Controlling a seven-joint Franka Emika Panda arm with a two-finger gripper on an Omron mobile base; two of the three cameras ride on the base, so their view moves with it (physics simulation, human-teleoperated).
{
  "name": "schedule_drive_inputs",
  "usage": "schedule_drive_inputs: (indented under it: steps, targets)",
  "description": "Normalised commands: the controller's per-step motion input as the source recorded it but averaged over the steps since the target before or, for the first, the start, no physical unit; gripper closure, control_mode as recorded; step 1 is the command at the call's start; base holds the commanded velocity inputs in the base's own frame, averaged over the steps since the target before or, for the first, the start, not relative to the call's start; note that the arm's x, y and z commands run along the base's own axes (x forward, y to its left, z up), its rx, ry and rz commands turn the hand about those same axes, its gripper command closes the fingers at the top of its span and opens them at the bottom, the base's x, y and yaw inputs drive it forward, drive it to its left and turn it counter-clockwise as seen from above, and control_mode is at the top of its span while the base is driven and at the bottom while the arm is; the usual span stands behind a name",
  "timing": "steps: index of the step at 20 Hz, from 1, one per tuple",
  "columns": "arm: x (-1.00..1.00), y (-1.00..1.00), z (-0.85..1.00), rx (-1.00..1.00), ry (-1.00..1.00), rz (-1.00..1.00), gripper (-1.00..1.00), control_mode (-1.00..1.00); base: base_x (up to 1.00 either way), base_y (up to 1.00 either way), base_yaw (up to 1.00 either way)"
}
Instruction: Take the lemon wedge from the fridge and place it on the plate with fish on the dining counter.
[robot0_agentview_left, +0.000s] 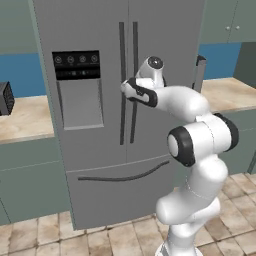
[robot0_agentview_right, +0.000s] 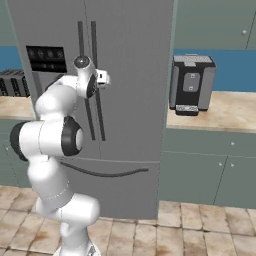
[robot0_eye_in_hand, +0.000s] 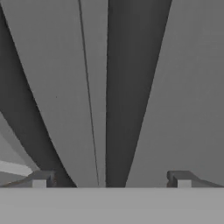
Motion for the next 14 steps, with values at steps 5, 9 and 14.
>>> schedule_drive_inputs:
  steps: [5,9,14]
  targets:
    - [0.98,0.0,-0.51,0.0,0.0,0.0,-1.0,-1.0,0.0,0.0,0.0]
    - [0.94,0.0,-0.49,0.0,0.0,0.0,1.0,-1.0,0.0,0.0,0.0]
    - [0.15,0.0,-0.07,0.0,0.09,0.0,1.0,-1.0,0.0,0.0,0.0]
